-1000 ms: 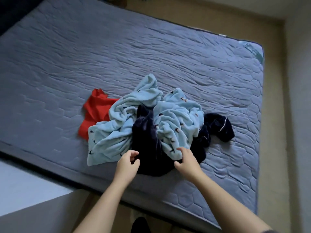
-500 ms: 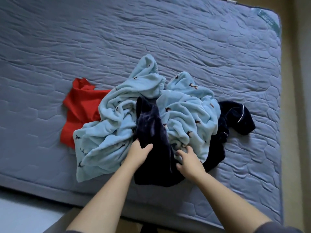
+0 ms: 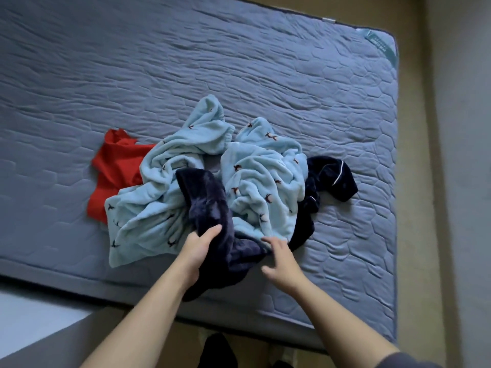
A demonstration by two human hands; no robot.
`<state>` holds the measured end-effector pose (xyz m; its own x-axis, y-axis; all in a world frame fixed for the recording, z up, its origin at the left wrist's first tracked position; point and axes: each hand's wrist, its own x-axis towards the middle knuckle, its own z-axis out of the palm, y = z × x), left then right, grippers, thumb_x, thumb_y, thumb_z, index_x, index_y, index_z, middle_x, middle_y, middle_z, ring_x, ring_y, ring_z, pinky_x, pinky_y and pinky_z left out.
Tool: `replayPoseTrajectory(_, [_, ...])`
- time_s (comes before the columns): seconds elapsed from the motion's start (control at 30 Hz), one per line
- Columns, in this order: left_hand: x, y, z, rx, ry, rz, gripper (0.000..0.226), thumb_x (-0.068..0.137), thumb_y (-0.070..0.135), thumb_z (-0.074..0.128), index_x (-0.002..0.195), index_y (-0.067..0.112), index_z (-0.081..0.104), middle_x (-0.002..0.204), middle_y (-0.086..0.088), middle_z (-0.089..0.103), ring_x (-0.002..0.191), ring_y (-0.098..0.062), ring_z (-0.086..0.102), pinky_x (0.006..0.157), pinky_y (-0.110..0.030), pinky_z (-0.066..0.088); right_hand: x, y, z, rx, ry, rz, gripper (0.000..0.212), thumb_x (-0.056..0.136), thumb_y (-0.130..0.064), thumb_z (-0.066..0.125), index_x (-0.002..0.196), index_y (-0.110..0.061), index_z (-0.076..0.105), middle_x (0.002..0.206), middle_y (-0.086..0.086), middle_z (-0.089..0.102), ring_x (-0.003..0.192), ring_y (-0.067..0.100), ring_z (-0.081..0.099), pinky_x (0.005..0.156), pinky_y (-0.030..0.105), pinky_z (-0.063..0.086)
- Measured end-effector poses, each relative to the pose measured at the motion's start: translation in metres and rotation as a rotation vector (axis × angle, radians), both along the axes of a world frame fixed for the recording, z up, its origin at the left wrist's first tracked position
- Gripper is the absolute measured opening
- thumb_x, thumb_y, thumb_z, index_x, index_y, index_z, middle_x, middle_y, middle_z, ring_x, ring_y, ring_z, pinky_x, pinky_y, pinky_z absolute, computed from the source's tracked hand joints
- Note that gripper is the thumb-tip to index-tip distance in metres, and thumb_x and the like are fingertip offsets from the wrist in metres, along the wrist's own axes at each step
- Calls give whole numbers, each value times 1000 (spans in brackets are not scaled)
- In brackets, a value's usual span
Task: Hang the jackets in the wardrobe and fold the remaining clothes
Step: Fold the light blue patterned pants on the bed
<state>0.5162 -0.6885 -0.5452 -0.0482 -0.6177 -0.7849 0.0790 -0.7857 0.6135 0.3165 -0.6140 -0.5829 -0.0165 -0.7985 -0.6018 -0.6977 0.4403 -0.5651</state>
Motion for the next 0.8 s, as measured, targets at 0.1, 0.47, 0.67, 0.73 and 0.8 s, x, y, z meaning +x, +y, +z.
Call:
replayPoseTrajectory(0.1, [-45, 18, 38, -67, 91, -80, 17, 90, 18, 61, 104, 9, 66, 92, -5, 75, 85, -16, 71, 71, -24, 53, -4, 19, 16, -65, 123, 244, 79, 75, -31, 68, 145, -34, 33, 160, 1, 9, 145, 21, 11, 115, 42, 25])
replayPoseTrajectory(0.47, [-147, 35, 103, -197, -26, -80, 33, 90, 27, 63, 116, 8, 62, 106, -9, 70, 94, -21, 67, 75, -33, 56, -138, 53, 139, -404, -308, -714, 13, 82, -20, 55, 82, -30, 64, 87, -10, 68, 78, 1, 60, 68, 16, 45])
replayPoseTrajectory(0.67, [-190, 52, 135, -91, -24, -193, 29, 91, 47, 51, 103, 23, 63, 95, 2, 67, 86, -15, 62, 67, -27, 48, -184, 55, 197, -297, -484, -874, 19, 90, -11, 56, 79, -22, 66, 78, -6, 68, 78, 11, 62, 63, 21, 50])
replayPoseTrajectory(0.73, [-191, 64, 142, -143, 75, -350, 35, 77, 51, 56, 103, 29, 63, 91, 5, 66, 84, -10, 60, 67, -25, 46, -183, 49, 208, -249, -547, -907, 12, 90, -13, 57, 86, -20, 65, 80, -4, 69, 75, 11, 63, 60, 19, 50])
replayPoseTrajectory(0.8, [-193, 76, 149, -243, 197, -558, 40, 76, 41, 54, 115, 34, 61, 103, 2, 68, 92, -10, 63, 76, -25, 50, -181, 44, 225, -220, -597, -881, 12, 89, -17, 60, 99, -16, 66, 84, 0, 70, 76, 12, 65, 63, 21, 51])
